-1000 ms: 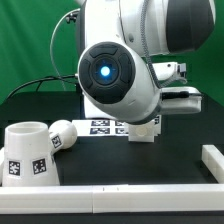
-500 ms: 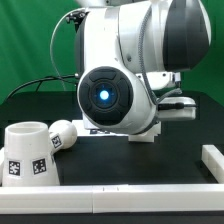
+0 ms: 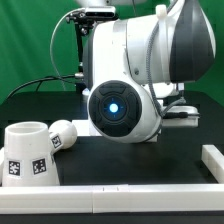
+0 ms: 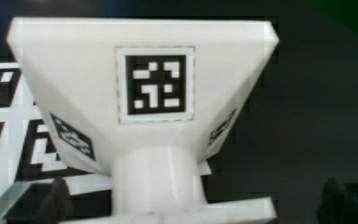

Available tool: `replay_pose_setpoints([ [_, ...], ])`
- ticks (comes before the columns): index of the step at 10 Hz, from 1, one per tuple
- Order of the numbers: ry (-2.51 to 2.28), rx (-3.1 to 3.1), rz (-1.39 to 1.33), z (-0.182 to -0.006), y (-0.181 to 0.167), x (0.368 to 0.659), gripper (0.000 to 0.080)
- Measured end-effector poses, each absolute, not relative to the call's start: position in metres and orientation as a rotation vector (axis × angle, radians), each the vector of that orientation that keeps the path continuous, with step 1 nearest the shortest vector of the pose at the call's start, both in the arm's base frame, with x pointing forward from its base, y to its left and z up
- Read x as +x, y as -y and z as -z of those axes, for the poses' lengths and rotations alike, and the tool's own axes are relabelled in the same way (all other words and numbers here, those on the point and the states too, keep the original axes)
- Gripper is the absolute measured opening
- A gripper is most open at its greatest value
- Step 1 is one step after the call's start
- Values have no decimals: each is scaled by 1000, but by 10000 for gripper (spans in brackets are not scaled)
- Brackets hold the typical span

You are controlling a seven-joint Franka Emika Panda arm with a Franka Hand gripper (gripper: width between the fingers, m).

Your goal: Assemble lamp

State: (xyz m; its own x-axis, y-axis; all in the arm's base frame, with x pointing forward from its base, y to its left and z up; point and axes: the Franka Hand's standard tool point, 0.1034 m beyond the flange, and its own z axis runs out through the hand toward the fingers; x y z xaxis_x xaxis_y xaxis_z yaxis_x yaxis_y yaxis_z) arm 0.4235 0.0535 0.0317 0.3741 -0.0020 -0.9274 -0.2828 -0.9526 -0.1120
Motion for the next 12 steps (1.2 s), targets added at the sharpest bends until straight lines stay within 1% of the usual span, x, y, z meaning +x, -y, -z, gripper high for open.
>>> replay_pose_setpoints([
  [2,-254,-2379,-1616,-30,-54,422,698],
  [3,-255,-2379,-1616,-32,-54,424,698],
  [4,-260,-2387,-1612,-31,-55,425,698],
  [6,-253,-2389,-1609,-22,-59,422,698],
  [10,-246,-2384,-1617,-21,-60,417,698],
  [11,-247,-2383,-1618,-21,-60,417,573],
  [12,-249,-2382,-1622,-21,-60,417,471],
])
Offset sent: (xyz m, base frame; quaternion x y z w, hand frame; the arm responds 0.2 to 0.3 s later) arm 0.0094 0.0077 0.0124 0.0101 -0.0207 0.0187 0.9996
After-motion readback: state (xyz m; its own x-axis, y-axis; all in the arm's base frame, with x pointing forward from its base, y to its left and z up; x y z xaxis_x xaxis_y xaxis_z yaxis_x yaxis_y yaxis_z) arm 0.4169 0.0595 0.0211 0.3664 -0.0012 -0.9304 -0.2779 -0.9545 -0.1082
